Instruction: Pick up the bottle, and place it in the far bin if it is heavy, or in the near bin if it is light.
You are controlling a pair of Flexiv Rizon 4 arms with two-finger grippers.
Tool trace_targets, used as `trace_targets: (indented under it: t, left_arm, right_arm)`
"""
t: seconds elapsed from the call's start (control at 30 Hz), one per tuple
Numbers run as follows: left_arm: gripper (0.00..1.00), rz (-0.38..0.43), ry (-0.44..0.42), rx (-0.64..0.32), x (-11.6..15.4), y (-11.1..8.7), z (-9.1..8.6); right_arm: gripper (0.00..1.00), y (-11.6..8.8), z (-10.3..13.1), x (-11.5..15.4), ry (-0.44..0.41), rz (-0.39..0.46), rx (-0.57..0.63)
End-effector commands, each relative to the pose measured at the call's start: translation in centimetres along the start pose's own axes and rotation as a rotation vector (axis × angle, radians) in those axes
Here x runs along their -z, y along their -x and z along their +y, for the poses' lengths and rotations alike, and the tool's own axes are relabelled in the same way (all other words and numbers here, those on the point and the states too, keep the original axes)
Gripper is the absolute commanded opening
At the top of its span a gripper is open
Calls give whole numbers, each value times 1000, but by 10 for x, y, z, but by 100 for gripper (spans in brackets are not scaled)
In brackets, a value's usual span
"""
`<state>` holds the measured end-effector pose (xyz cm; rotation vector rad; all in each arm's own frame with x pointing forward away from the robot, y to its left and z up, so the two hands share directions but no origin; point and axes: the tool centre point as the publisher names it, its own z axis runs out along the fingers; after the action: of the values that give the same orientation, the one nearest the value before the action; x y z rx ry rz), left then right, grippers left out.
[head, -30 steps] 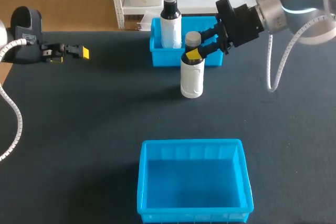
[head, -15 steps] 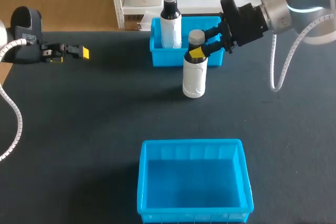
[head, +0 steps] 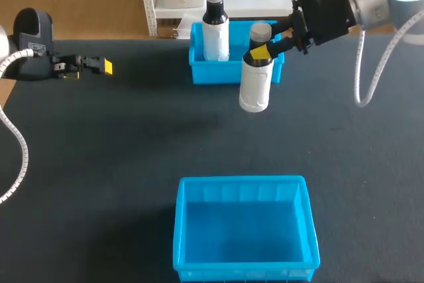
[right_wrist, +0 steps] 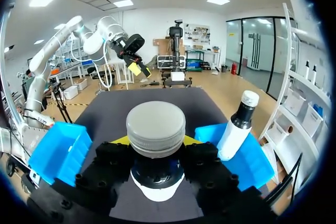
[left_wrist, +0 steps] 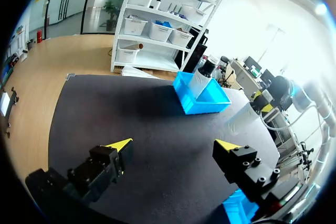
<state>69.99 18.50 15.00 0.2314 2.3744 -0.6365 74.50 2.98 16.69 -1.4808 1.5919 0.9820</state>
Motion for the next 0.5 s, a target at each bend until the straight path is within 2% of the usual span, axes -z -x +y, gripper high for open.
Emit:
trace_targets:
  t: [0.03,0.5]
  left_arm:
    - [100,0,0,0,0,0,0]
    - [100,0,0,0,0,0,0]
  right_arm:
    - [0,9,6,17,-15,2,-4]
    - [0,26,-7,66,-79,37,16]
